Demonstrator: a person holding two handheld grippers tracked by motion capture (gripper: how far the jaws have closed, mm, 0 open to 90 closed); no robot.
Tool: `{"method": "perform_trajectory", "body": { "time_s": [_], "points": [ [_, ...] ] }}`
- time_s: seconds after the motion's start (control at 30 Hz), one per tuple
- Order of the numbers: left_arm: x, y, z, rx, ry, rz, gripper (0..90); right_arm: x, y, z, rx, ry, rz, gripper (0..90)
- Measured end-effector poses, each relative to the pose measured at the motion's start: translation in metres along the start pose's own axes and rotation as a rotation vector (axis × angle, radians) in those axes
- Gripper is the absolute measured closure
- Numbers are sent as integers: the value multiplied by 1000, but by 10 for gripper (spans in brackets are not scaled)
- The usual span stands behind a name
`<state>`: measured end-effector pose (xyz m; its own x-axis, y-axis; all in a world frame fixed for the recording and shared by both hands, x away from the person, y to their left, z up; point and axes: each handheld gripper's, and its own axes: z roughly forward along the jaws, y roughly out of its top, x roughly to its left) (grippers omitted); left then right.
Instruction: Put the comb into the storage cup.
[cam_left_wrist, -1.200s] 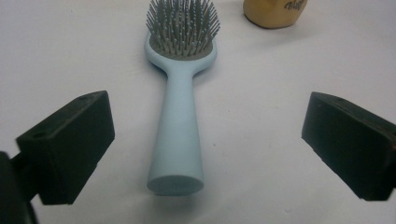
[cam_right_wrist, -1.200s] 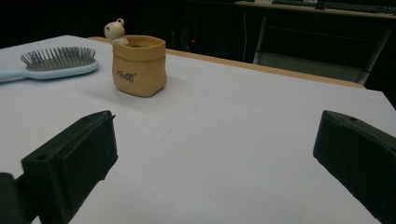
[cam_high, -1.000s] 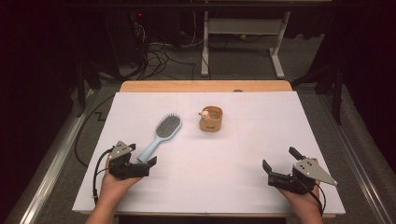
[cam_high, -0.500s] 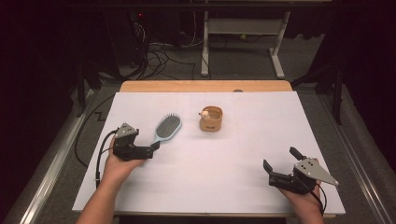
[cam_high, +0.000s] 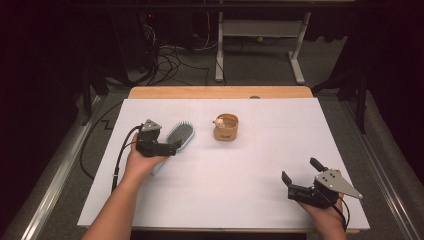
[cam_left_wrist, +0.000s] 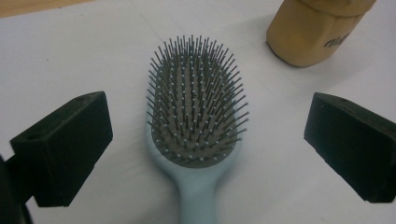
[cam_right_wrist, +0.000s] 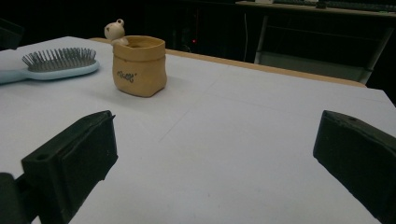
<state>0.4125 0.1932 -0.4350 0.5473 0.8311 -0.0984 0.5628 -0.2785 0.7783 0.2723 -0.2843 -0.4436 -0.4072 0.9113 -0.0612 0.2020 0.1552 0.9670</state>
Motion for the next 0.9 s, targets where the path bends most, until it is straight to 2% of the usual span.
{"method": "perform_trajectory", "body": {
  "time_s": [0.47,0.57,0.6,0.9],
  "points": [
    [0,11,25,83,13,17,22,0,0,-1,0,-3,5,2],
    [-1,15,32,133,28,28,30,-1,-1,0,1,-2,7,2],
    [-2,17,37,171,35,27,31,-1,-1,0,0,-2,6,2],
    [1,23,50,250,52,17,57,-1,-1,-1,-1,-4,10,2]
  ]
}}
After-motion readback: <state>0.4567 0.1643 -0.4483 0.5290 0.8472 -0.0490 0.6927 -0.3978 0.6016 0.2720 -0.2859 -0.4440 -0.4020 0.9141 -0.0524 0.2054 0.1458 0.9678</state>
